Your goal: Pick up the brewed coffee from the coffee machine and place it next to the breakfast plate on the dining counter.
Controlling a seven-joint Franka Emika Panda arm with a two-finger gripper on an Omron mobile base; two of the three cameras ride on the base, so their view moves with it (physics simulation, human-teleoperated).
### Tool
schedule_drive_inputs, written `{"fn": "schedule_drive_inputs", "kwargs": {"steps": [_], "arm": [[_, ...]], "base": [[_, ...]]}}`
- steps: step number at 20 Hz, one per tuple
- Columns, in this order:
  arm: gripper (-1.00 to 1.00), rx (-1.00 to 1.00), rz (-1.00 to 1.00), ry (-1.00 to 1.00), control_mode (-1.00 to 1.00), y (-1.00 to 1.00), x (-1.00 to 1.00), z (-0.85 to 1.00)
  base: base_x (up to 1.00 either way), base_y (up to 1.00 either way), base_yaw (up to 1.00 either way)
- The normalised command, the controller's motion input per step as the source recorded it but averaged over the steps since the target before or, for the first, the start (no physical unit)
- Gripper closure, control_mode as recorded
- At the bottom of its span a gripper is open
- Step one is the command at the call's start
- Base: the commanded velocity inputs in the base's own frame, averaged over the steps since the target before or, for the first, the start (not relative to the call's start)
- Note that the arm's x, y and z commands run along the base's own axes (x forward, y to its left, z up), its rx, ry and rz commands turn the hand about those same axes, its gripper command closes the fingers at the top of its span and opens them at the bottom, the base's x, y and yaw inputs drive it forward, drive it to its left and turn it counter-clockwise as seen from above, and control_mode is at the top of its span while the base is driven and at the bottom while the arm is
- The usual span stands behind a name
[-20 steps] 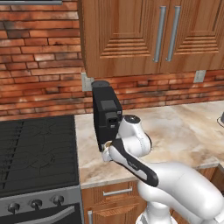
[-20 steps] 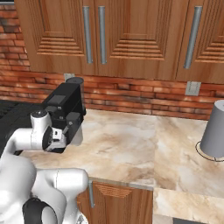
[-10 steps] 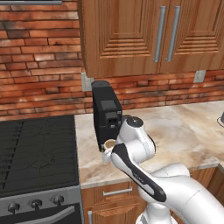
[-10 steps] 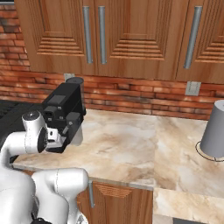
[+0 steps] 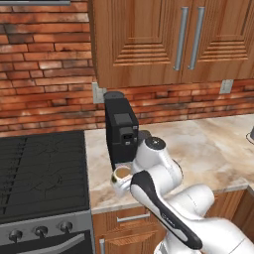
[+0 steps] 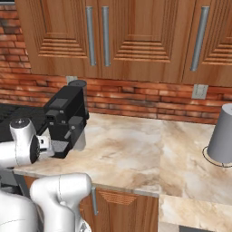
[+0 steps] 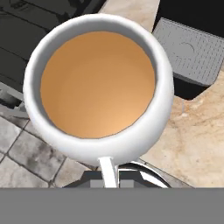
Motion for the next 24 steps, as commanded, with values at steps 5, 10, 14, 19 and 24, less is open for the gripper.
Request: {"fn": "schedule_drive_inputs", "kwargs": {"steps": [5,10,14,19,24], "arm": [[1.0,-0.03,0.02,-0.01,-1.0,0.02,-0.73,0.97],[1.0,0.0,0.0,0.0,-1.0,0.0,-0.66,1.0],[1.0,-0.01,0.0,0.0,-1.0,0.0,-0.52,1.0],[1.0,-0.03,0.0,0.0,-1.0,-0.11,-0.34,0.88],[1.0,-0.03,0.0,0.06,-1.0,0.02,-0.04,0.14]], "base": [[0.0,0.0,0.0],[0.0,0.0,0.0],[0.0,0.0,0.0],[0.0,0.0,0.0],[0.0,0.0,0.0]]}}
